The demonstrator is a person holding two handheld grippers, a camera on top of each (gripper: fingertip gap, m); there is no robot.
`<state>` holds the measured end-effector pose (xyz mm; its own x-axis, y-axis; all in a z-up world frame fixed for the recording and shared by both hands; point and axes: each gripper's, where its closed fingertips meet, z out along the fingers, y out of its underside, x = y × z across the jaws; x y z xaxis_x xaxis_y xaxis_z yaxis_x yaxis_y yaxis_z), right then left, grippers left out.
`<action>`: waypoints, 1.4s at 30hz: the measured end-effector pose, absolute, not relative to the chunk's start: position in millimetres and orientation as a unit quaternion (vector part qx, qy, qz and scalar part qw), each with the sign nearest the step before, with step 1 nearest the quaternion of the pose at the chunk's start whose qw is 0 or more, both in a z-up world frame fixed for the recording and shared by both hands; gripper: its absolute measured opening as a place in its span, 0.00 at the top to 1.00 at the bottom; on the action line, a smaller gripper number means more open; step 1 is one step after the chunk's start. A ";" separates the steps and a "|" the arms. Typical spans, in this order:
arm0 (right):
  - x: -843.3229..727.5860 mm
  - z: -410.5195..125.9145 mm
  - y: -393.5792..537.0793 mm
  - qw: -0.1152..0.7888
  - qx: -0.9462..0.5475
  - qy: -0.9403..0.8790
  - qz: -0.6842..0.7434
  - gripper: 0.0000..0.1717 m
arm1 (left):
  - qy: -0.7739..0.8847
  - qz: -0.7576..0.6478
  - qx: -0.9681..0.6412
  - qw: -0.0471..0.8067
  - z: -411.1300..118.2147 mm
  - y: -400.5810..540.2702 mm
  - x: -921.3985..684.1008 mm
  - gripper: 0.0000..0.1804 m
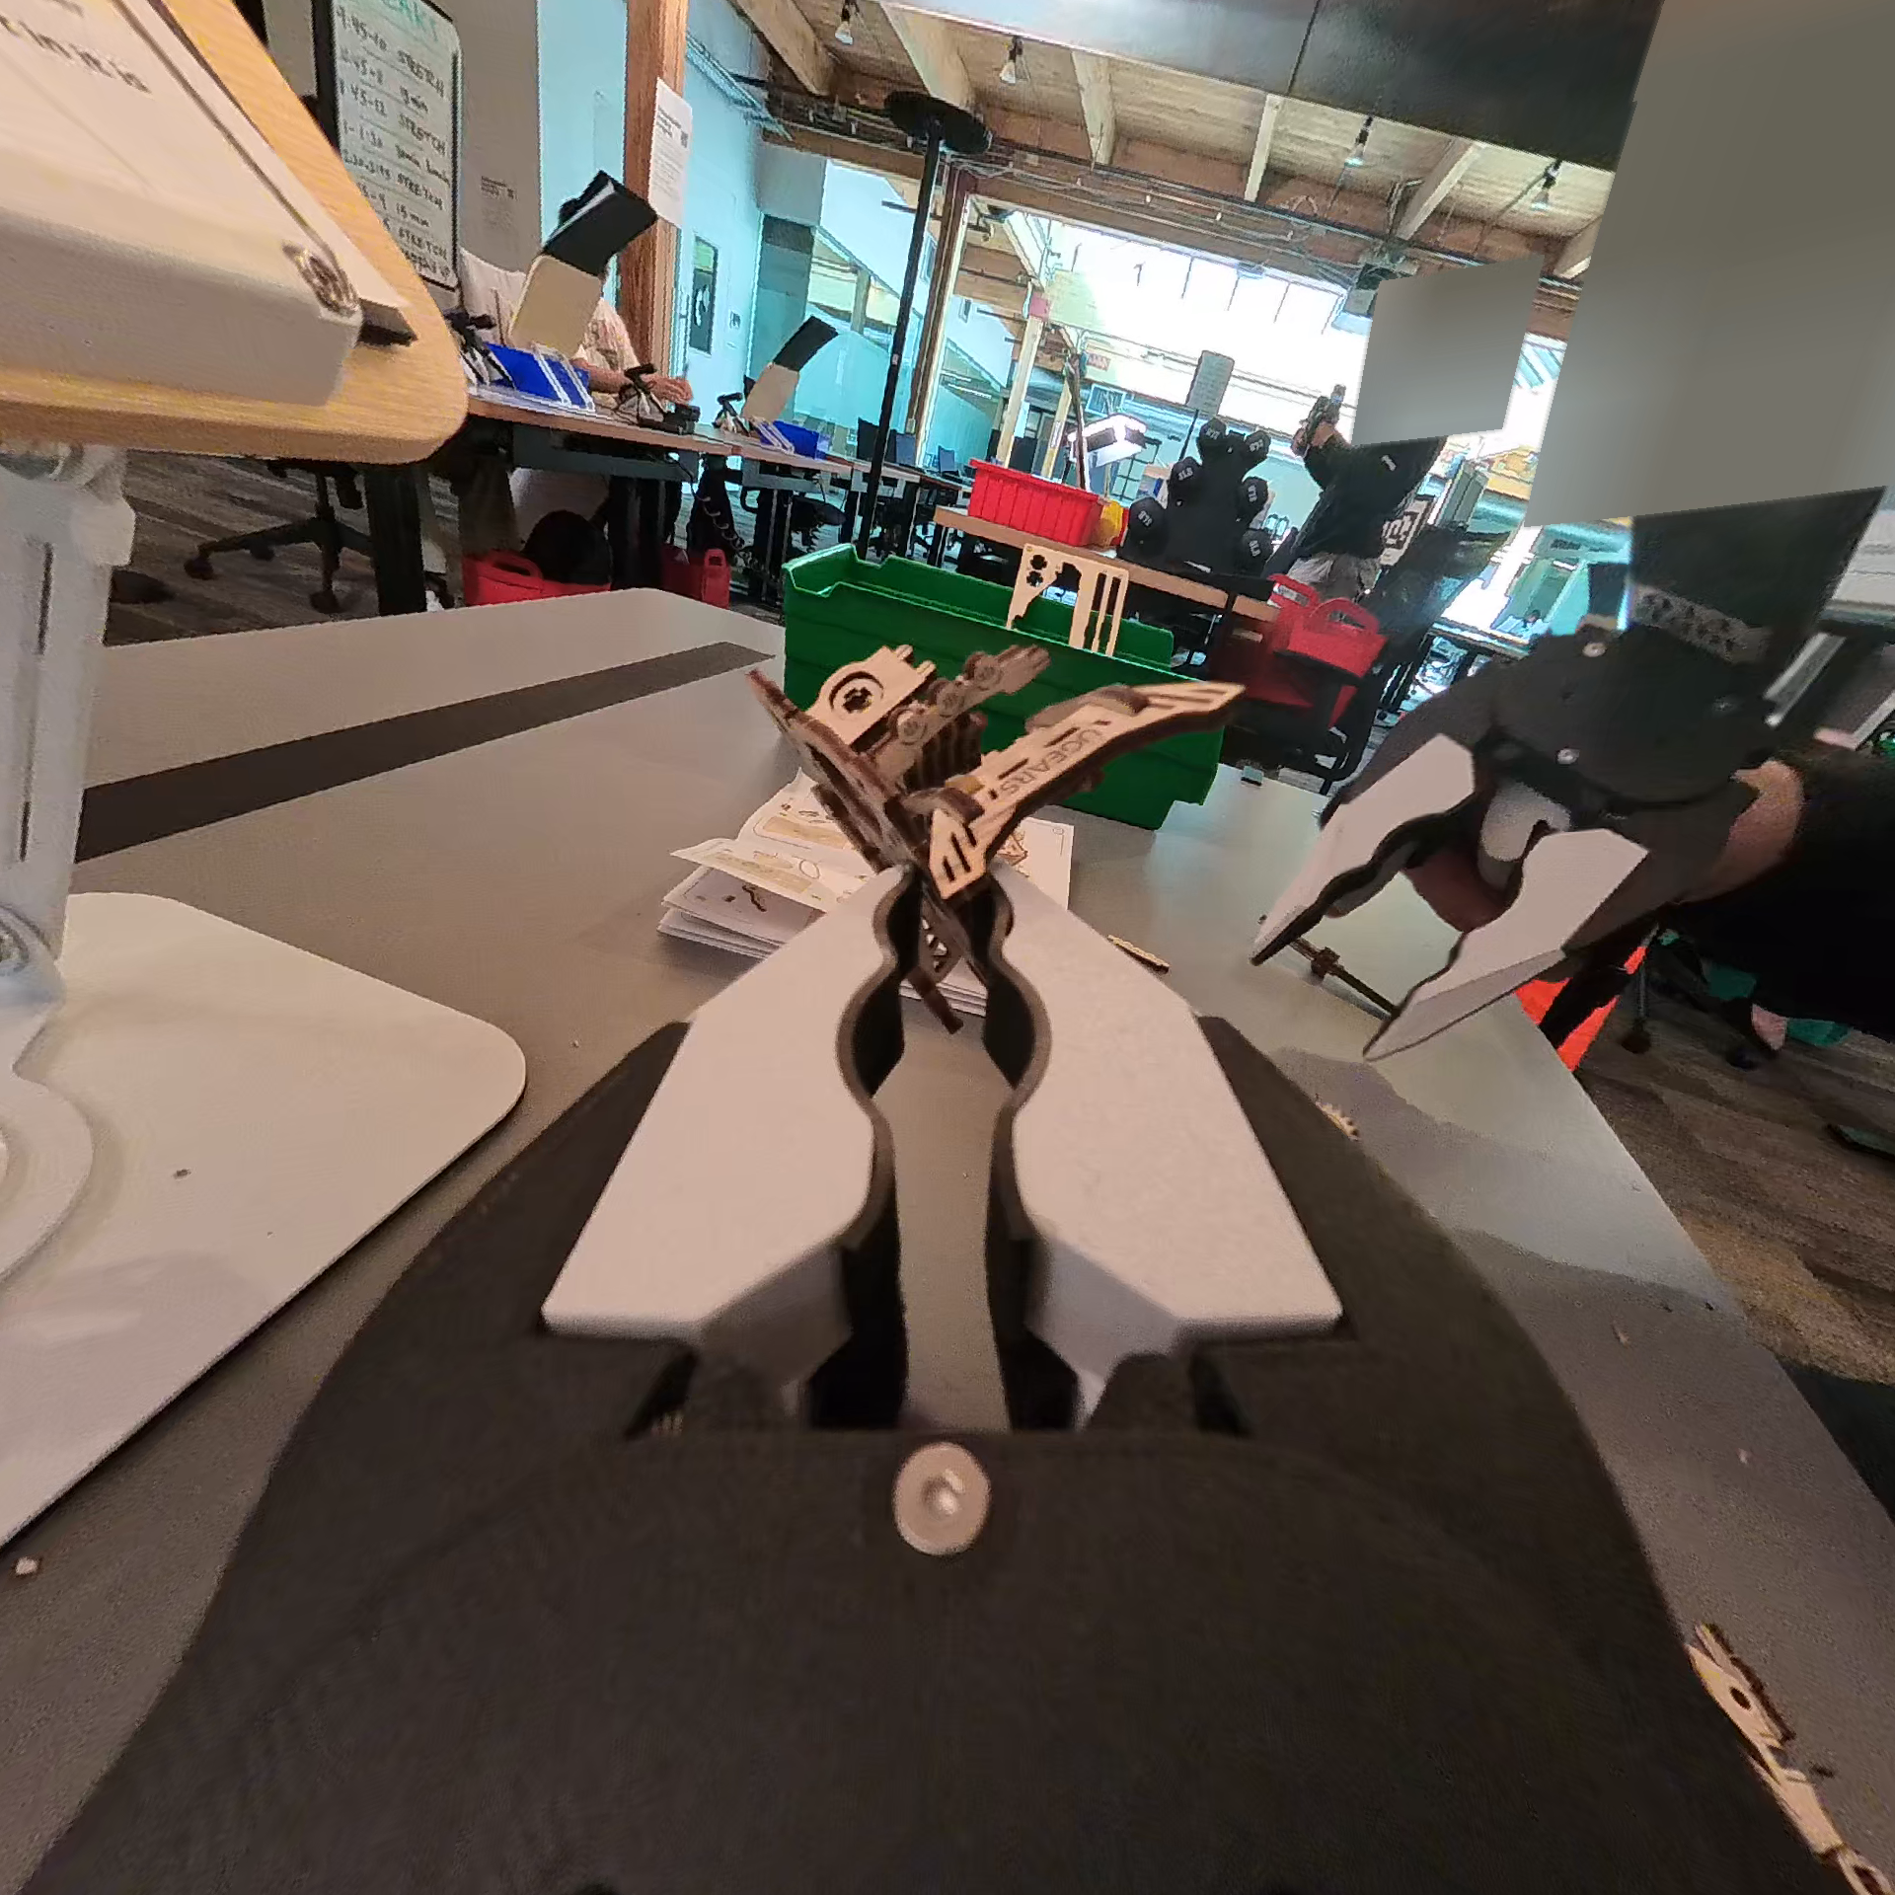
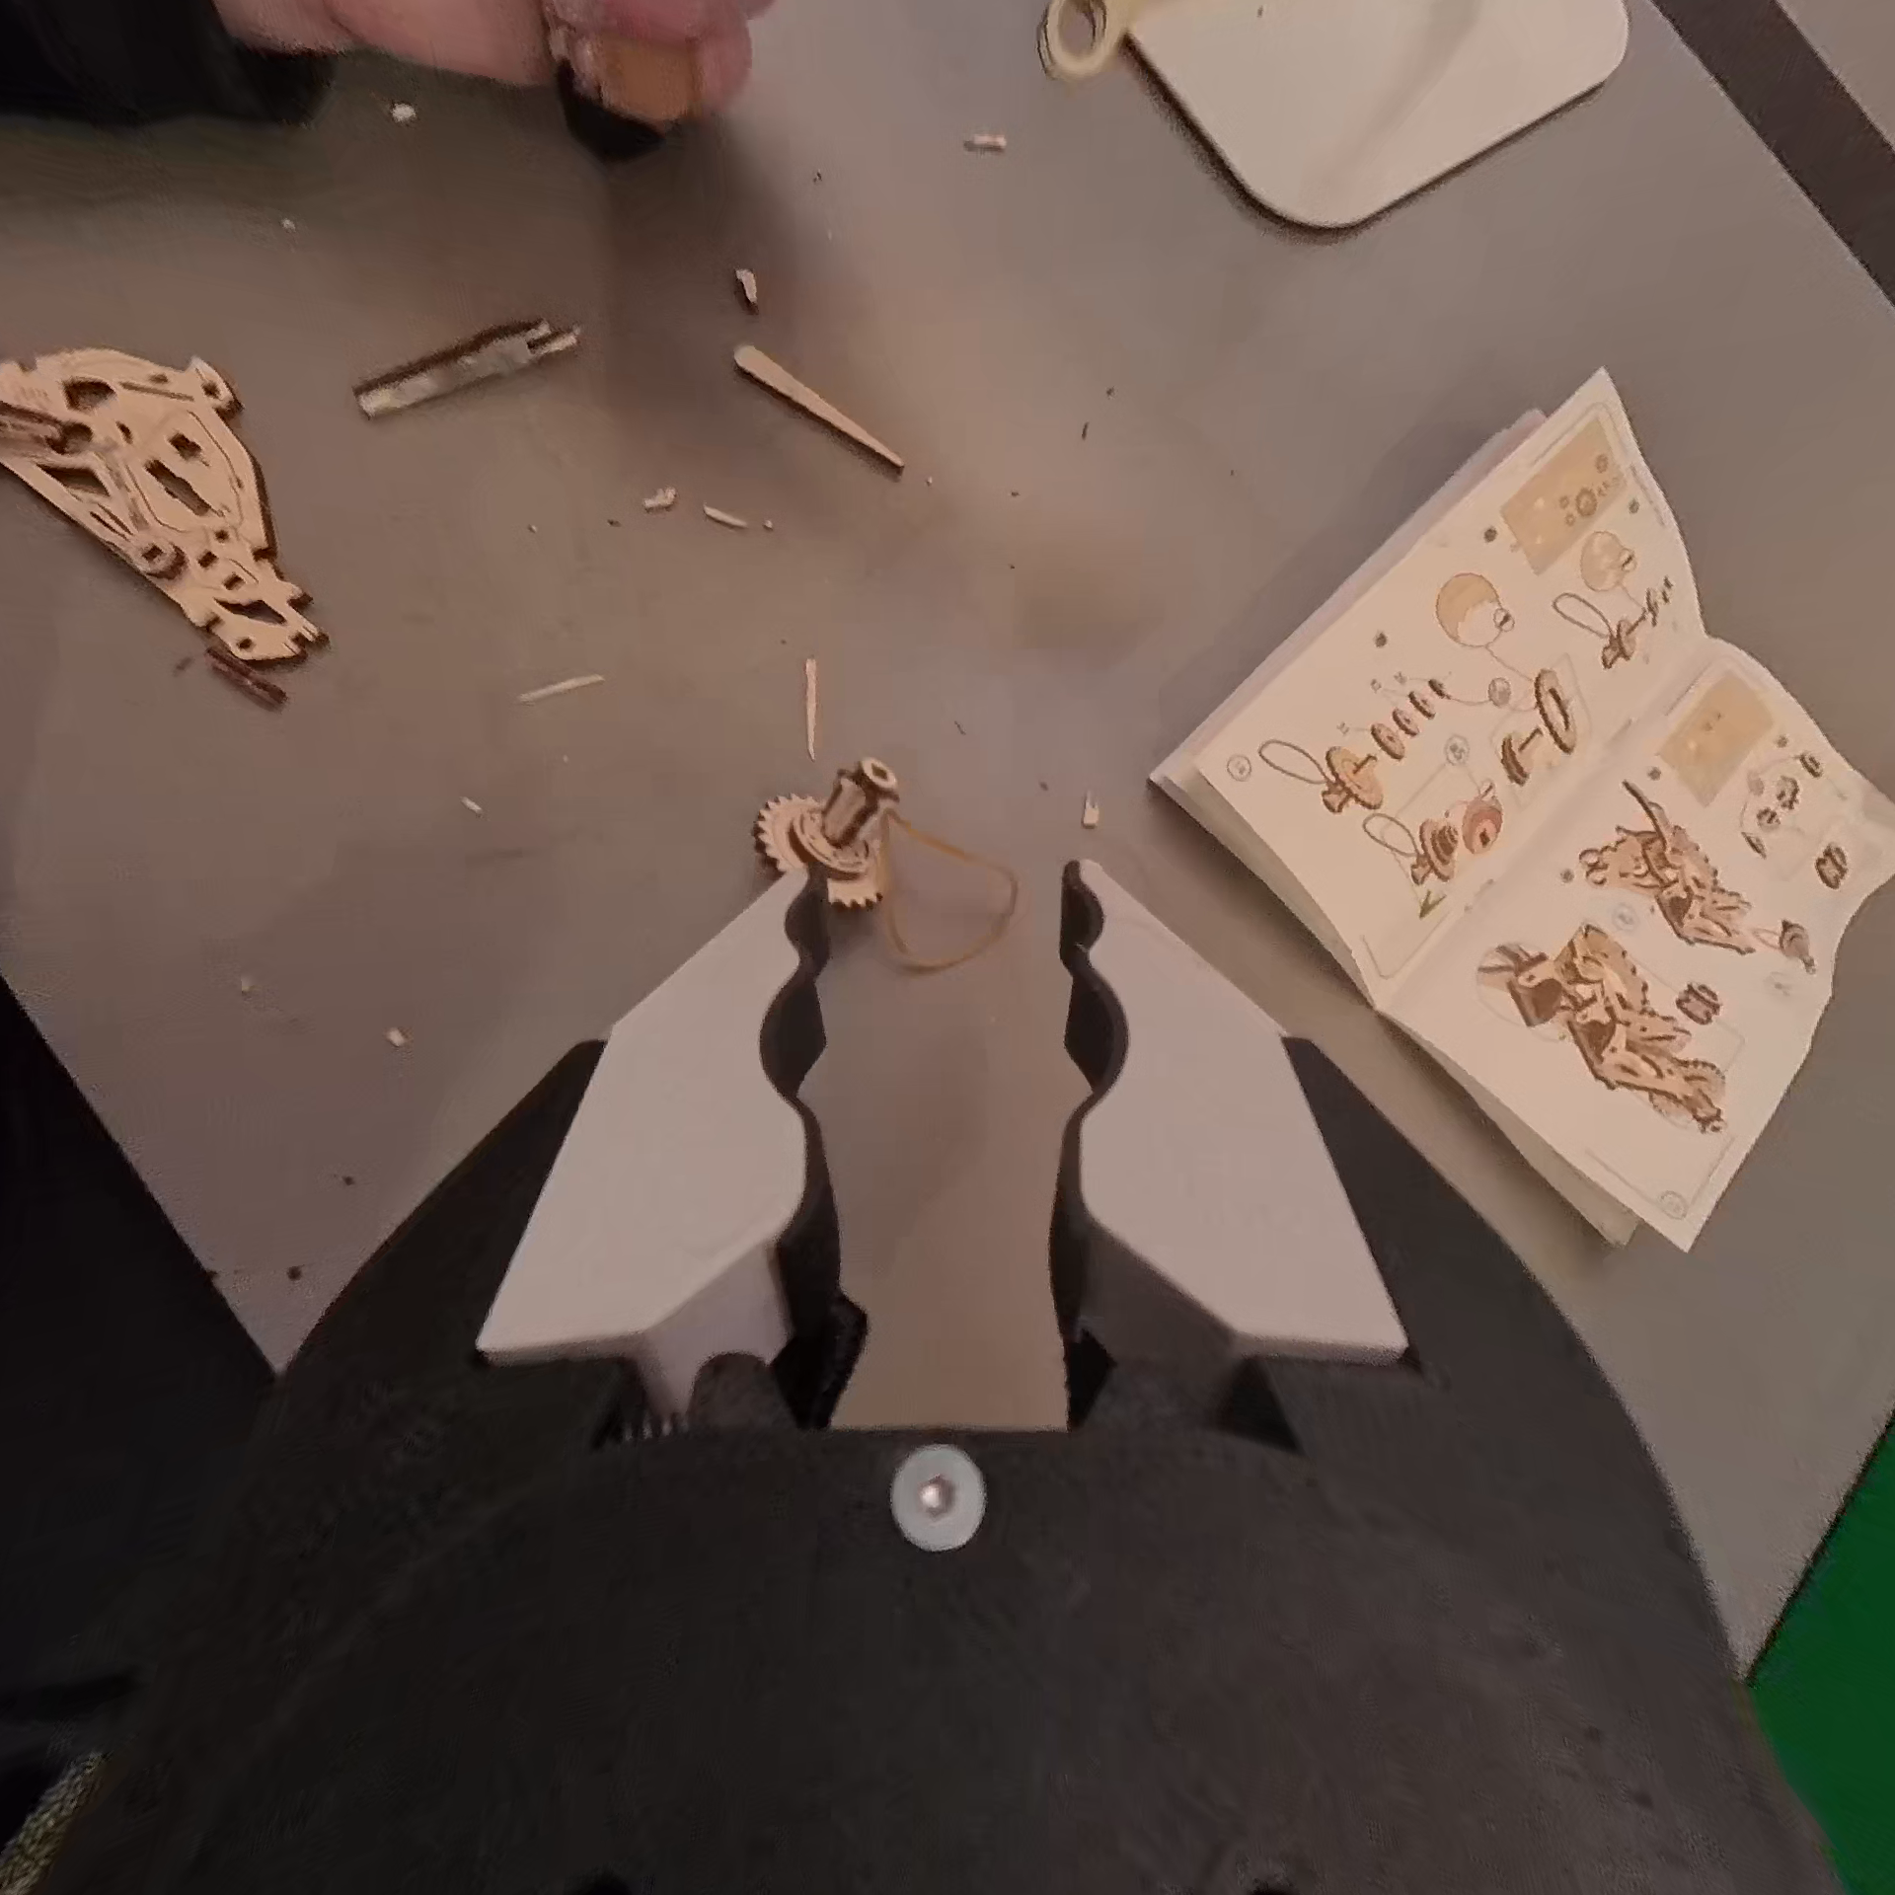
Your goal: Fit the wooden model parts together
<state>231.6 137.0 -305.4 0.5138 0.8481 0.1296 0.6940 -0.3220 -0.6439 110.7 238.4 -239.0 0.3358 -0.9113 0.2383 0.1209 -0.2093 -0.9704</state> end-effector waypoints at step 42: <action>202.4 -330.2 146.4 0.317 -0.826 -0.435 0.170 0.93 | 0.311 -0.499 -0.611 0.530 -238.5 239.9 108.1 0.97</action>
